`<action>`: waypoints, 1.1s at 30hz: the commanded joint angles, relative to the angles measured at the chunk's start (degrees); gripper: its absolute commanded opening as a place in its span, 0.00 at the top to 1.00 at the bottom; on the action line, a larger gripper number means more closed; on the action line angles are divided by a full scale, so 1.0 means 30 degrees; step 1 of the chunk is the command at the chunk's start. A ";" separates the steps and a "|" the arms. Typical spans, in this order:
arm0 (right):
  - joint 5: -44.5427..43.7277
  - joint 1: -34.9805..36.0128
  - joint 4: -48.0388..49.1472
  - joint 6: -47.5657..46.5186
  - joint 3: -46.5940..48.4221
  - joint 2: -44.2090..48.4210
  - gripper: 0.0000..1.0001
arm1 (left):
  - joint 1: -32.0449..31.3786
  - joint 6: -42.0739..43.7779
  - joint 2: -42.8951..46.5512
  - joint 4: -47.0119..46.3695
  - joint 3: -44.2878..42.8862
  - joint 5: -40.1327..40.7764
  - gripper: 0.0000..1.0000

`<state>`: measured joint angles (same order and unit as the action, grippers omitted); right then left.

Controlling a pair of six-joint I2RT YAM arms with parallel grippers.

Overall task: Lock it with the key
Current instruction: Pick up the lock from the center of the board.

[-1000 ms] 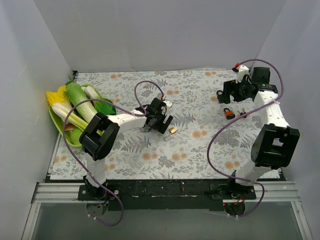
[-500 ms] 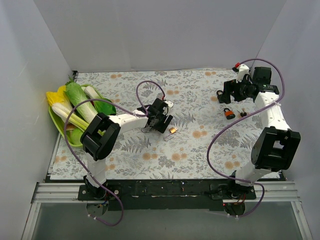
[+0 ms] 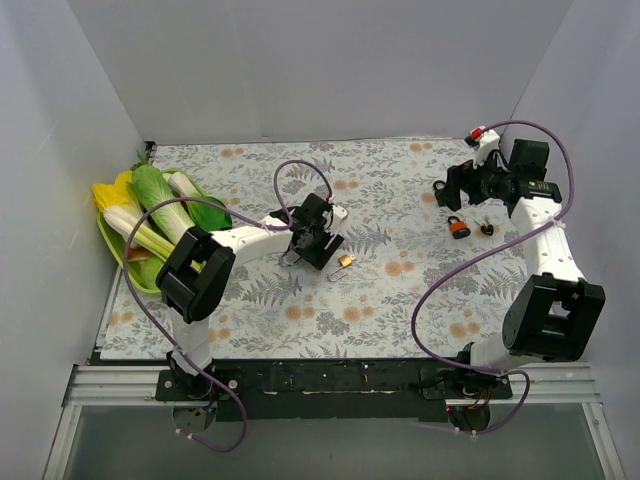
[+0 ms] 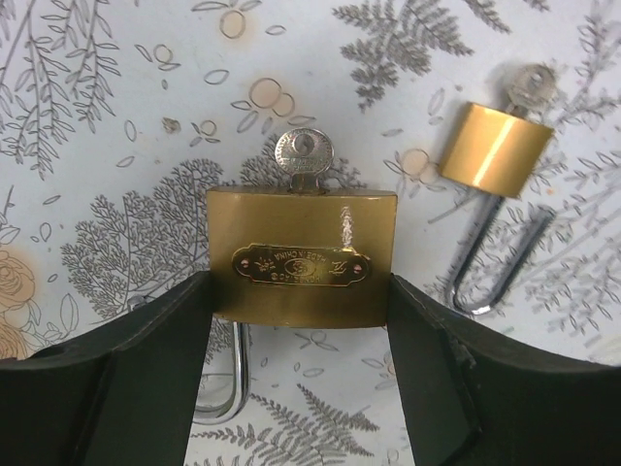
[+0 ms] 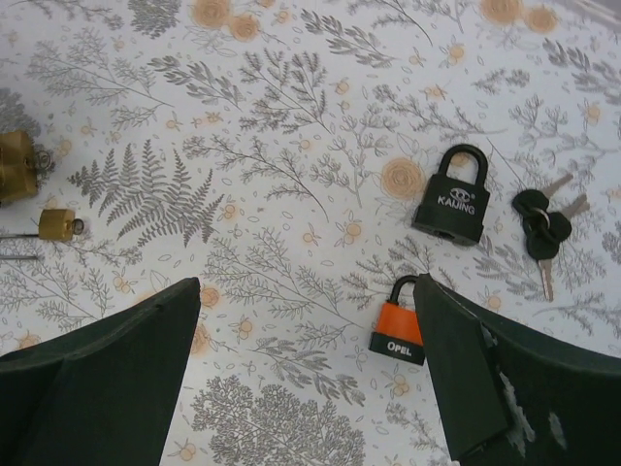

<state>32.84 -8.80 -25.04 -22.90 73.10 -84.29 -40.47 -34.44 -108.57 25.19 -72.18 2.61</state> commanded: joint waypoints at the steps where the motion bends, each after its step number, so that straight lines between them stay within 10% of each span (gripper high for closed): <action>1: 0.3197 -0.0114 -0.0350 -0.2871 0.0154 0.0587 0.02 | 0.0217 0.1601 0.2587 0.0771 -0.1249 -0.2653 1.00; 10: 0.6484 0.0762 -0.2698 -1.0321 -0.2681 0.3162 0.02 | 0.1390 0.2982 0.3407 0.3467 -0.3008 -0.8426 1.00; 20: 0.5051 0.7084 -0.0330 -1.5863 -0.7283 0.8286 0.02 | 0.1419 0.3305 0.3672 0.6807 -0.5147 -1.5837 1.00; 33: 1.2334 0.7298 -0.6624 -0.1252 -0.1838 0.1119 0.11 | -0.0132 0.7109 0.9645 0.0545 -0.0200 -1.0835 1.00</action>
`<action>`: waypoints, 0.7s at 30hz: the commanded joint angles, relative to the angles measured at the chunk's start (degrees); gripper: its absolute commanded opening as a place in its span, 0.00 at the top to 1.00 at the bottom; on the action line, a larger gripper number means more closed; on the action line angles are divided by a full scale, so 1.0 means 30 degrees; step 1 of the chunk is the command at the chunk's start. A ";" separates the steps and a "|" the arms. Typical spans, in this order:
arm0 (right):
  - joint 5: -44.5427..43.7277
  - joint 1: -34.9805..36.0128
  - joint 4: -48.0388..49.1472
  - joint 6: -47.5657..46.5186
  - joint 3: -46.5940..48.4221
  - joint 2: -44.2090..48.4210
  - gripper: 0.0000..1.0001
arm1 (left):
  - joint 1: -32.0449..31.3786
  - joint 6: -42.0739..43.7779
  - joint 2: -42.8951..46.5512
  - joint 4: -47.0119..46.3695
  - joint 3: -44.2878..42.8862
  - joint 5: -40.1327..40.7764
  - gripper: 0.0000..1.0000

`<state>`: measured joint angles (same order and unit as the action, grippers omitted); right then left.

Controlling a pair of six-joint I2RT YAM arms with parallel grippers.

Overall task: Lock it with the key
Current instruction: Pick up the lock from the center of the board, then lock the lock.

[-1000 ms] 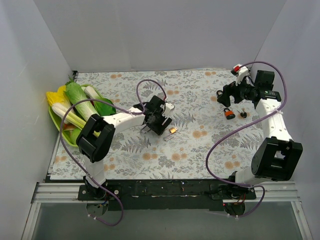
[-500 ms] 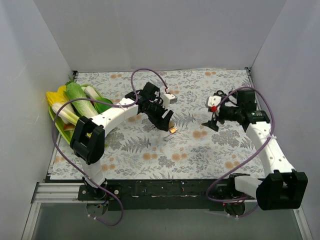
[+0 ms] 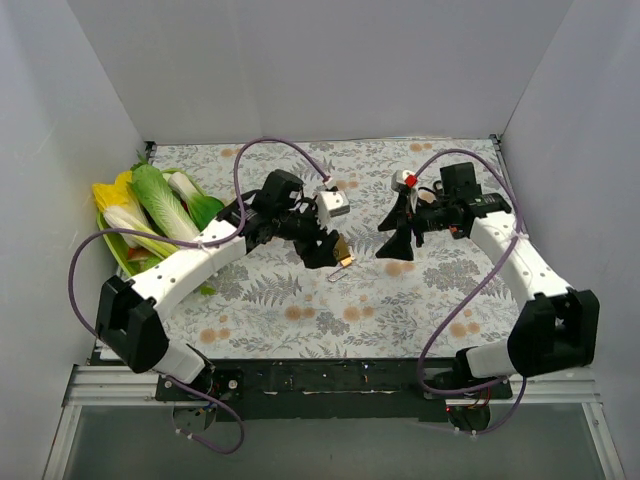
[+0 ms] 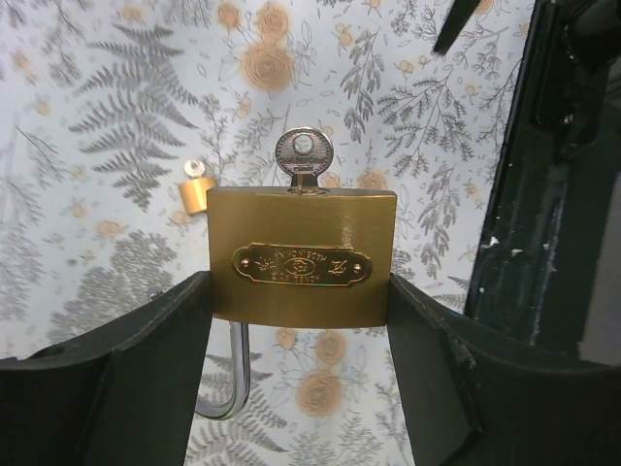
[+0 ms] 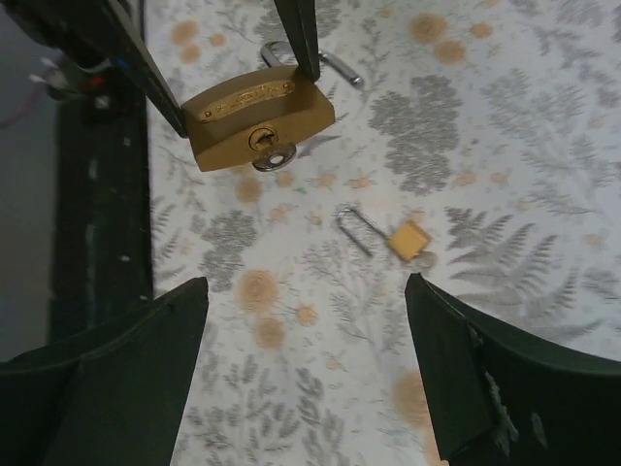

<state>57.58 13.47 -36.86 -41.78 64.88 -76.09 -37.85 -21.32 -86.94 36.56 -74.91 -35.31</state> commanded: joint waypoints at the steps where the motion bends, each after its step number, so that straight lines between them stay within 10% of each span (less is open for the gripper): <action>1: 0.4561 -0.0097 -0.2770 0.5543 0.0989 -0.1907 0.12 | -0.1153 0.3148 0.2668 -0.3482 0.0917 0.2070 1.00; 21: 0.4536 0.1980 0.7332 1.9343 -0.2729 -0.2262 0.17 | -0.5168 0.7253 0.3286 -0.4304 0.1769 0.7170 1.00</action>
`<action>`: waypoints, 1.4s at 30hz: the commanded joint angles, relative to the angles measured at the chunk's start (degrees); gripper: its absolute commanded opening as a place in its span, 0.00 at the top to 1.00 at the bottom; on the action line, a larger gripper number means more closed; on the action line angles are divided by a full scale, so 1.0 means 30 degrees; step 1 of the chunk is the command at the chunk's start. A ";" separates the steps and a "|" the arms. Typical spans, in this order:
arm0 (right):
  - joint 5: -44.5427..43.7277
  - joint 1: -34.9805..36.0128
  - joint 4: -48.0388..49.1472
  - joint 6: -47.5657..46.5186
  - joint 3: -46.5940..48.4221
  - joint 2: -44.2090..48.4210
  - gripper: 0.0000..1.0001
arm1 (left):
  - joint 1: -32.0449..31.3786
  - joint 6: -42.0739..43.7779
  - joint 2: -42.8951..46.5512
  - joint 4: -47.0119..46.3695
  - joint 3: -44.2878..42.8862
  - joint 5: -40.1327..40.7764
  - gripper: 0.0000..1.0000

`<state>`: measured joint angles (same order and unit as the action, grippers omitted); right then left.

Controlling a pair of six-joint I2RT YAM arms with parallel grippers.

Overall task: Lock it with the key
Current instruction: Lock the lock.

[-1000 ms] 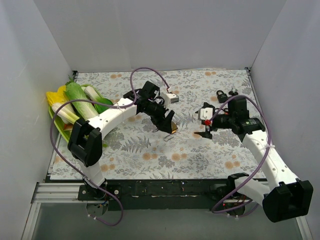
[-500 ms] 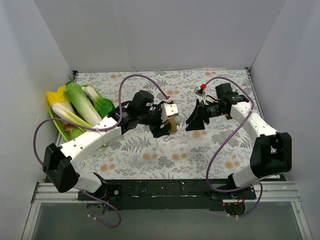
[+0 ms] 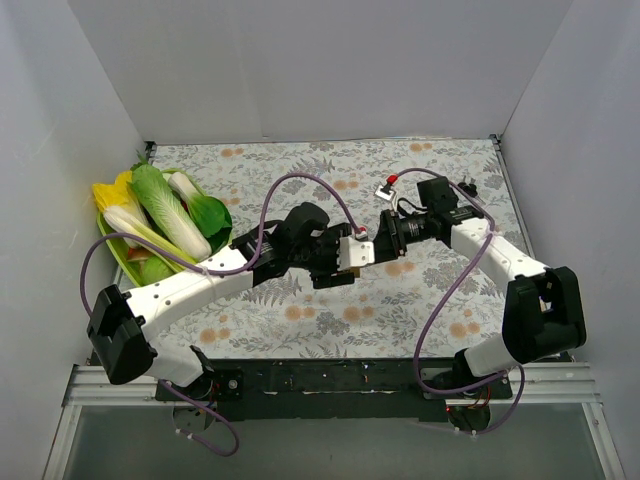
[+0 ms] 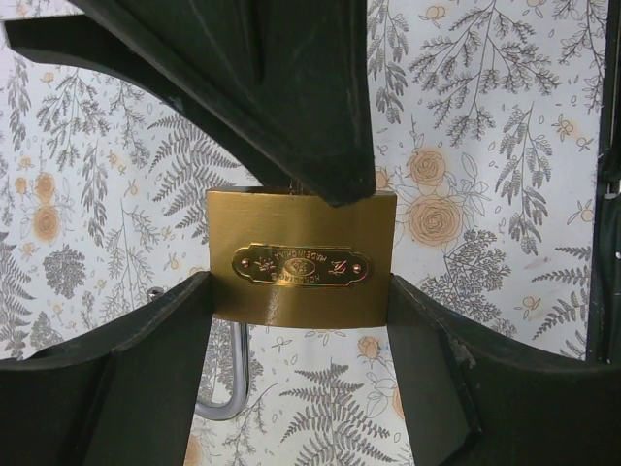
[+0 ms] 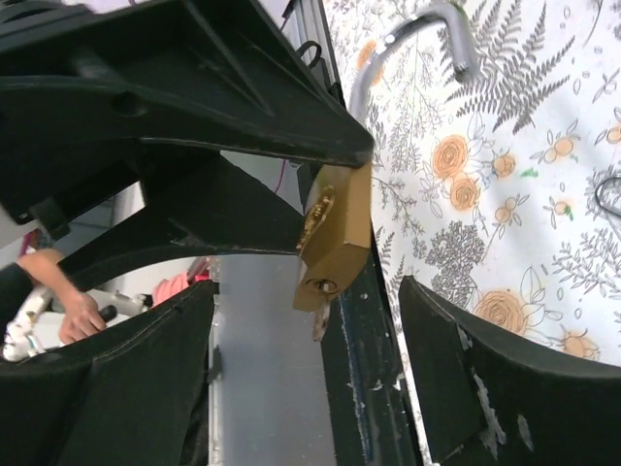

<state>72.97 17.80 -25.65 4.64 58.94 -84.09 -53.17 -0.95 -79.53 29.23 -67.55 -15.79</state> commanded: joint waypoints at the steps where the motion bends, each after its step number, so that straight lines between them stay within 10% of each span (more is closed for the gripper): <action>1: -0.0593 0.0656 0.3976 0.4249 -0.1010 0.0405 0.19 | -0.0061 0.0521 0.0757 -0.1864 -0.0745 0.0722 1.00; 10: -0.1032 0.1595 0.6352 0.6536 -0.1423 0.0200 0.44 | -0.0236 0.0668 0.0669 -0.1952 -0.0775 0.0840 1.00; 22: -0.1179 0.2151 0.8374 0.8939 -0.1744 -0.0416 0.49 | -0.0441 0.0463 0.0698 -0.2039 -0.0394 0.2069 1.00; 27: -0.1062 0.2181 0.8896 0.9262 -0.1805 -0.0591 0.88 | -0.0413 0.0463 0.0816 -0.2039 -0.0072 0.2363 1.00; 28: -0.1061 0.2181 0.8901 0.9262 -0.1659 -0.0592 0.98 | -0.0441 -0.0088 0.0815 -0.2010 -0.0072 0.2508 0.98; 31: -0.0711 0.2065 0.8785 0.9058 -0.1192 -0.0534 0.99 | 0.0052 -0.1758 0.0815 -0.1372 -0.0246 0.3769 0.40; 34: -0.0710 0.1656 0.7789 0.8034 -0.0605 -0.0299 0.99 | 0.3854 -0.4012 0.0961 0.0766 -0.1299 -0.1020 0.07; 42: 0.0110 0.0951 0.8140 0.6130 0.1036 0.1572 0.99 | 0.9312 -0.7531 0.3623 -0.0191 -0.0077 -0.8032 0.02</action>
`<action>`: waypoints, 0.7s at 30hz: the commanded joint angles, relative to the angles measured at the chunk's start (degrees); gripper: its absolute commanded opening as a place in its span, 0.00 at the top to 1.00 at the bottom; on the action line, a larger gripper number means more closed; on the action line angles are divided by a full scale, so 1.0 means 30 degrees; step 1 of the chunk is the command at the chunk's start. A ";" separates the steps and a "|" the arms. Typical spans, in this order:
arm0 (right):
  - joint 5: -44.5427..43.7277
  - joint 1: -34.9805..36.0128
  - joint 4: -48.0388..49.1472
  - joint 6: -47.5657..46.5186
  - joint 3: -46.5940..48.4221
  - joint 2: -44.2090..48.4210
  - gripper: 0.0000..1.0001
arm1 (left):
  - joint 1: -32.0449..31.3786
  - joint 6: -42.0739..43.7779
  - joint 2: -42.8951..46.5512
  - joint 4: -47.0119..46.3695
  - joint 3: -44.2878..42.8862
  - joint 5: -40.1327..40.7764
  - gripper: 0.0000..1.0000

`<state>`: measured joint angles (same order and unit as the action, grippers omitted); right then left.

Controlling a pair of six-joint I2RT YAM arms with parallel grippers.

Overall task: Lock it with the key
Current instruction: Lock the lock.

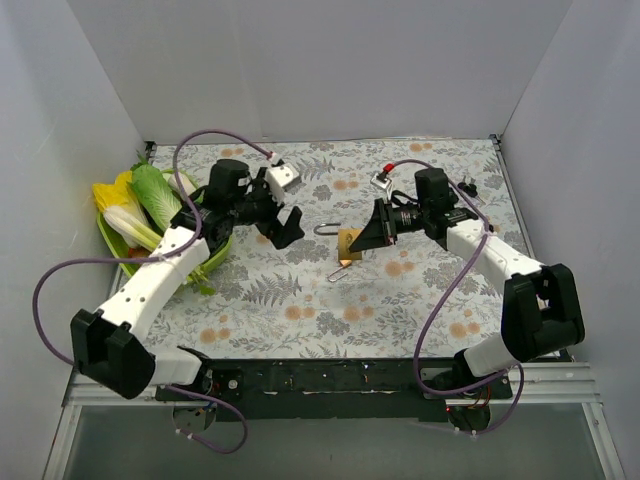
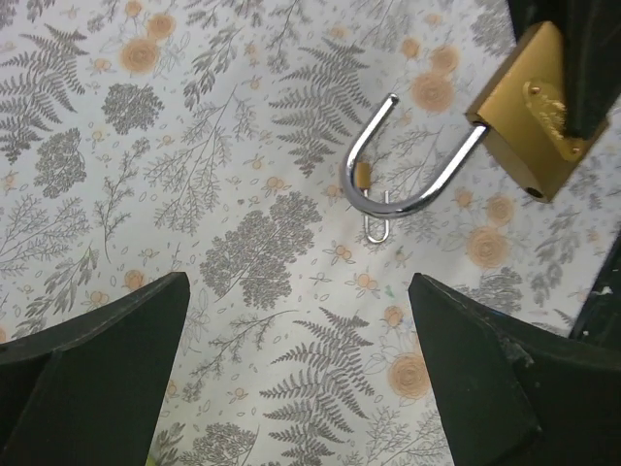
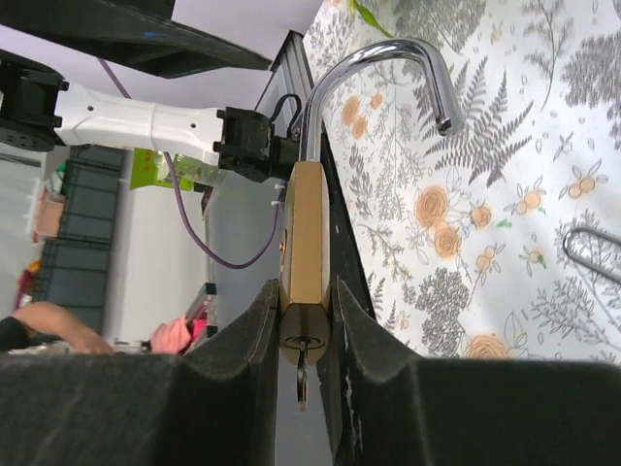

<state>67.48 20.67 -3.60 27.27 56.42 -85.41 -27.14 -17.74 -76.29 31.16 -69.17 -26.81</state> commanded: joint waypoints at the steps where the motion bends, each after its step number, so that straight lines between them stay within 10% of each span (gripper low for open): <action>1: 0.1939 -0.0004 0.0672 -0.1790 0.2021 0.2188 0.99 | 0.0724 -0.2113 0.2840 -0.1618 0.0700 -0.5235 0.02; 13: 0.1678 0.0933 -0.4917 -0.7910 0.5503 0.3625 0.99 | 0.0783 -0.1705 0.3224 -0.4175 0.1815 -1.1013 0.04; 21: 0.0124 0.1051 -0.7237 -1.2127 0.7089 0.4064 0.99 | 0.0696 -0.2986 0.3136 -0.4610 0.1288 -1.2450 0.45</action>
<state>68.62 23.90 -22.59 0.36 72.16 -76.09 -24.84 -23.79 -67.57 19.90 -63.37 -59.66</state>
